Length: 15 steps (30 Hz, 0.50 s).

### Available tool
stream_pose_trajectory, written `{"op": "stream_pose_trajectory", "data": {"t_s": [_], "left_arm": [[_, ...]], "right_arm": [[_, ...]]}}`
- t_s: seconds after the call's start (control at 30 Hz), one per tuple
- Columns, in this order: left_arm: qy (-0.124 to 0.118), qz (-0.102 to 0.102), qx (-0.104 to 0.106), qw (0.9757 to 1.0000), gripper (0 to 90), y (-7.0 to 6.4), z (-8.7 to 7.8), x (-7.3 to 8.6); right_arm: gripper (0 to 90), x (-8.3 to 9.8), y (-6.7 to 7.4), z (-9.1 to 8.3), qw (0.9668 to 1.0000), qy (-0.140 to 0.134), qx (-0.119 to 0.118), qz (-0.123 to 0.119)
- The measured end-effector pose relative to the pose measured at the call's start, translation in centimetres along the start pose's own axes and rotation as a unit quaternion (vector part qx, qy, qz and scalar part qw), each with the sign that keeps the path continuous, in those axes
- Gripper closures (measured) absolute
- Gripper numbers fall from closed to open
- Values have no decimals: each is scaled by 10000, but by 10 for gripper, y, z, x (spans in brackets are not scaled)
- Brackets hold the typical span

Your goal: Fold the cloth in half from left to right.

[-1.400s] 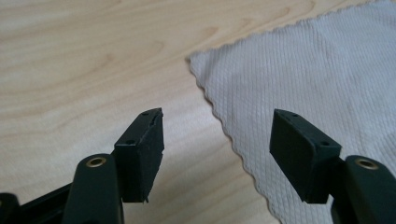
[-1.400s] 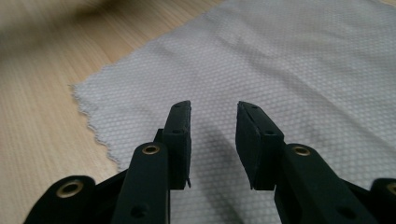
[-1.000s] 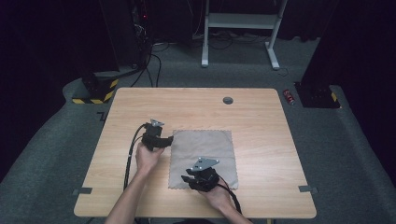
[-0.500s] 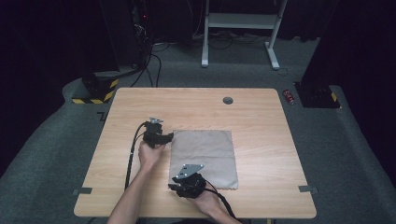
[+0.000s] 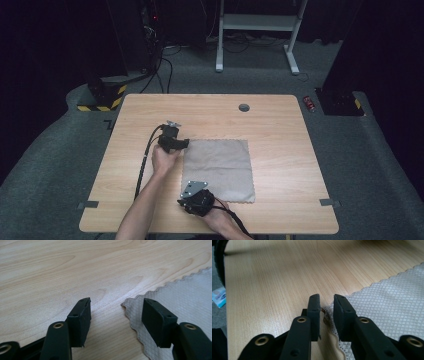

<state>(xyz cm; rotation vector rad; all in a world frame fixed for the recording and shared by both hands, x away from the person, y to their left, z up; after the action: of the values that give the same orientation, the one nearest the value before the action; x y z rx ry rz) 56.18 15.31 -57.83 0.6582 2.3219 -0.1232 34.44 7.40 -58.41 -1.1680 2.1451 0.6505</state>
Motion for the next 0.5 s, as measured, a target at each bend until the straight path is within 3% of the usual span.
{"op": "stream_pose_trajectory", "data": {"t_s": [0.27, 0.4, 0.43, 0.5], "left_arm": [[-19, 136, -49, 9999, 466, -4, 6, -4], [-87, 257, 58, 9996, 572, -8, 6, -5], [-108, 276, 85, 9995, 659, -10, 6, -6], [-133, 339, 151, 9992, 684, -12, 6, -7]], "right_arm": [[820, 1, 2, 0, 9996, -1, 204, -215], [856, 1, 2, 0, 9992, -6, 305, -275], [877, 0, 1, 0, 9989, -14, 361, -295], [882, 0, 1, 0, 9988, -12, 375, -304]]}}
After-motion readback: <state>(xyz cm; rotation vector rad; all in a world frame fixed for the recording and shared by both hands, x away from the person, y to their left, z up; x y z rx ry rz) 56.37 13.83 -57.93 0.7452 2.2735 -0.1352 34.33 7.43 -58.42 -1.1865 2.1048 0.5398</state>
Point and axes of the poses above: each handheld gripper's, and its own axes: z roughly forward along the jaws, x roughly out of its underside, y roughly to its left, the point moved 9 cm from there along z, roughly forward along the jaws, and after that the axes turned 11 degrees about z, right-handed, at the moved point
